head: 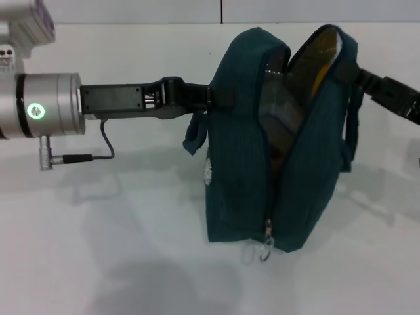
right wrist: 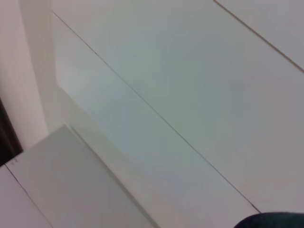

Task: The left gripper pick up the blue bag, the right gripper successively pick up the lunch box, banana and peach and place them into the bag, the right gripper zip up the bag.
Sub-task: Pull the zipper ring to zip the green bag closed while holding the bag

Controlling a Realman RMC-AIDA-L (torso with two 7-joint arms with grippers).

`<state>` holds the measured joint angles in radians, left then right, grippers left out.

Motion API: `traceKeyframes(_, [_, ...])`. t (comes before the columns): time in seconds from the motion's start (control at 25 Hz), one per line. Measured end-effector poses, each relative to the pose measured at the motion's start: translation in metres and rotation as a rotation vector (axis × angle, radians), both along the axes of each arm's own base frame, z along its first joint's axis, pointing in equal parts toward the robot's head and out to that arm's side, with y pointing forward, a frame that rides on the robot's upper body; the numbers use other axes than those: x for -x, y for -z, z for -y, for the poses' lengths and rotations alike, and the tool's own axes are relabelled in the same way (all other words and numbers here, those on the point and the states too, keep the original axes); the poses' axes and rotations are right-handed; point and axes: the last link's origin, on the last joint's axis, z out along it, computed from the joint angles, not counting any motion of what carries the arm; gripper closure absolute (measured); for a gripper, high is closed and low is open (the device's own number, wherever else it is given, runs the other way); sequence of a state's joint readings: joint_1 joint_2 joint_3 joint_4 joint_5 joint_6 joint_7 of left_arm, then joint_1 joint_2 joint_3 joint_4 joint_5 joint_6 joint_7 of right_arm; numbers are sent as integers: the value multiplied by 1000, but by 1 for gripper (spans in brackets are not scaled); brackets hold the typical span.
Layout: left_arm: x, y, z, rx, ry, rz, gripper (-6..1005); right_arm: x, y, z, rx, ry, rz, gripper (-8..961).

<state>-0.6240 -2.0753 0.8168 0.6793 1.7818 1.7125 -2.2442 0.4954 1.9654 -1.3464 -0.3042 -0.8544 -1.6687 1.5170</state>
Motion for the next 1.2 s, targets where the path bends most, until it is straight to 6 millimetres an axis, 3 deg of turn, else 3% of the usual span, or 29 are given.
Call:
traceKeyframes(0.24, [5, 6, 0, -34, -22, 40, 950, -3, 9, 0, 22, 15, 45, 927])
traceKeyframes(1.0, [14, 13, 5, -42, -46, 37, 950, -5, 8, 3, -6, 3, 55, 910])
traceKeyframes(1.2, [20, 13, 7, -61, -58, 28, 950, -8, 8, 10, -40, -9, 46, 811])
